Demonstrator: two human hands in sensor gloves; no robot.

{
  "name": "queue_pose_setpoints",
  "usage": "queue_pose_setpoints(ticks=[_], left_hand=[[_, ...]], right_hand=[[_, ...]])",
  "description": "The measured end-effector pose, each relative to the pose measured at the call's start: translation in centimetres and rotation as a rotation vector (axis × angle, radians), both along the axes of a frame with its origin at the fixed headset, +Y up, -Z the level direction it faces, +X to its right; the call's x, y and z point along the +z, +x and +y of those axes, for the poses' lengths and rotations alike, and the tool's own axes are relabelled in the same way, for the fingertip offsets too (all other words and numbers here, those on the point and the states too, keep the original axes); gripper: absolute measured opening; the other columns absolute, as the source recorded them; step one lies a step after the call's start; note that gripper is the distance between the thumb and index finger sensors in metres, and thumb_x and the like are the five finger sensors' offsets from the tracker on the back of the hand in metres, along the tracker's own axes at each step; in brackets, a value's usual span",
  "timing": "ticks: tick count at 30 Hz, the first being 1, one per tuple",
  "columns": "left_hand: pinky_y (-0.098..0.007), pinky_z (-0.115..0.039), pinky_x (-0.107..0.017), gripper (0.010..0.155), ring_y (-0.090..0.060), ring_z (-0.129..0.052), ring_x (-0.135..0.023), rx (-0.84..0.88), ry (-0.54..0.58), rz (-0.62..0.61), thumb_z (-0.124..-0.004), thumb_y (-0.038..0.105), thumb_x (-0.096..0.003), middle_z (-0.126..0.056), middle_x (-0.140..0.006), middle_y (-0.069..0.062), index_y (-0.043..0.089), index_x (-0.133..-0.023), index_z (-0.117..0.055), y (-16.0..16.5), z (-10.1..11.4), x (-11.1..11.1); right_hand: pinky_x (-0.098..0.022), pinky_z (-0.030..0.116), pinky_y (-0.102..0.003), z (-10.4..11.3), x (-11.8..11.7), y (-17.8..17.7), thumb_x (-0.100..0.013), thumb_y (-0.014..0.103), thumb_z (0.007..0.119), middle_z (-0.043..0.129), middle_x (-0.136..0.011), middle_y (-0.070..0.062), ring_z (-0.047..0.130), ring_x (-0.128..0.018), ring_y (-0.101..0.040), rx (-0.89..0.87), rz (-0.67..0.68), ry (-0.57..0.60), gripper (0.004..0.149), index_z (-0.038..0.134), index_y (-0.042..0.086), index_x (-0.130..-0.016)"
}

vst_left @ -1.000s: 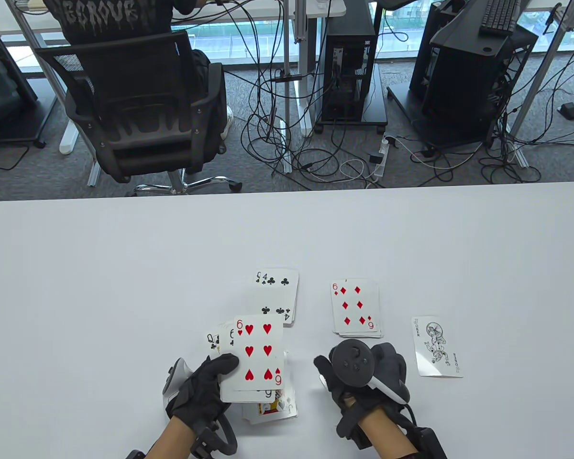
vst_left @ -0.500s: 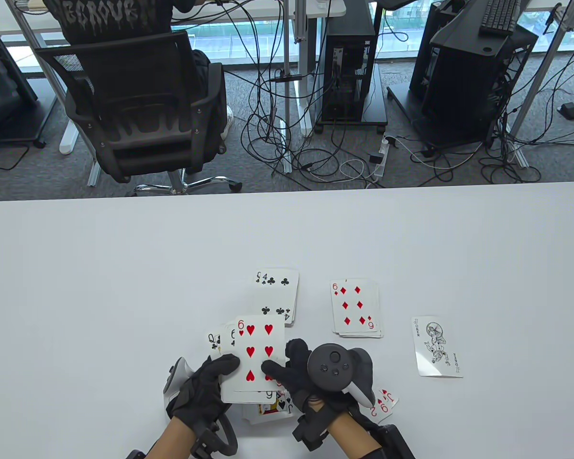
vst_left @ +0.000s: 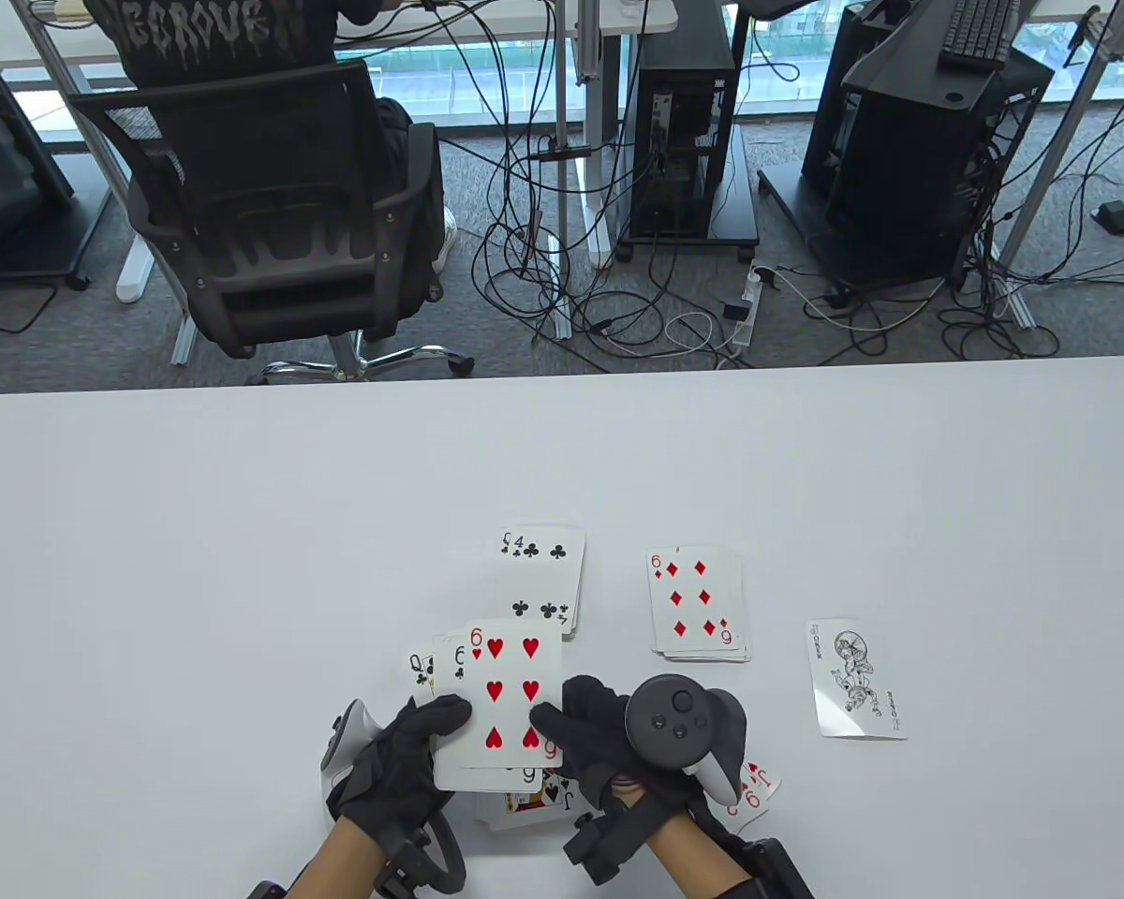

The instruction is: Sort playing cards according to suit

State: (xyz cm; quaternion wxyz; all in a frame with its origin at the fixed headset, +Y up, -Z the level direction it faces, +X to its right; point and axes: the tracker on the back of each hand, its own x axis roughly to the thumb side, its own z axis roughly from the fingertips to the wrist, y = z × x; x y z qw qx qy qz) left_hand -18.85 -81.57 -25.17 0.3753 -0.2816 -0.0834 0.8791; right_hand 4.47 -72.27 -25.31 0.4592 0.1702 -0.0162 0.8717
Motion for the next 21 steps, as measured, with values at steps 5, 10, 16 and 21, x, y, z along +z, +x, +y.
queue_pose_setpoints(ticks=[5, 10, 16, 21], left_hand=[[-0.039, -0.068, -0.072, 0.055, -0.018, -0.075, -0.098, 0.010, 0.001, 0.007, -0.068, 0.039, -0.0620, -0.056, -0.110, 0.007, 0.033, -0.108, -0.038, 0.0, 0.1, -0.1], [-0.039, -0.068, -0.072, 0.055, -0.018, -0.075, -0.098, 0.011, -0.005, 0.011, -0.068, 0.039, -0.0621, -0.056, -0.110, 0.007, 0.033, -0.108, -0.038, 0.0, 0.1, 0.0], [-0.039, -0.068, -0.072, 0.055, -0.018, -0.075, -0.098, 0.010, -0.012, 0.014, -0.068, 0.039, -0.0620, -0.056, -0.110, 0.007, 0.033, -0.108, -0.038, 0.0, 0.1, 0.0], [-0.039, -0.068, -0.072, 0.055, -0.018, -0.075, -0.098, 0.005, -0.018, 0.016, -0.068, 0.039, -0.0621, -0.056, -0.110, 0.007, 0.033, -0.108, -0.038, 0.0, 0.1, 0.0]], right_hand=[[-0.031, 0.085, -0.050, 0.4, -0.3, 2.0, -0.051, 0.021, 0.073, 0.094, -0.031, -0.006, 0.100, -0.021, -0.027, -0.058, 0.027, 0.012, 0.041, 0.076, -0.016, -0.067], [-0.030, 0.085, -0.051, 0.7, -0.3, 5.5, -0.051, 0.019, 0.071, 0.094, -0.031, -0.007, 0.099, -0.021, -0.029, -0.076, 0.011, -0.013, 0.040, 0.076, -0.017, -0.067], [-0.029, 0.085, -0.051, 0.3, 0.0, 9.6, -0.051, 0.018, 0.071, 0.094, -0.029, -0.008, 0.099, -0.019, -0.029, 0.093, -0.022, -0.094, 0.040, 0.077, -0.018, -0.067], [-0.028, 0.085, -0.051, -1.5, 0.4, 11.4, -0.051, 0.017, 0.071, 0.094, -0.028, -0.008, 0.099, -0.017, -0.029, 0.287, -0.045, -0.260, 0.040, 0.077, -0.019, -0.066]])
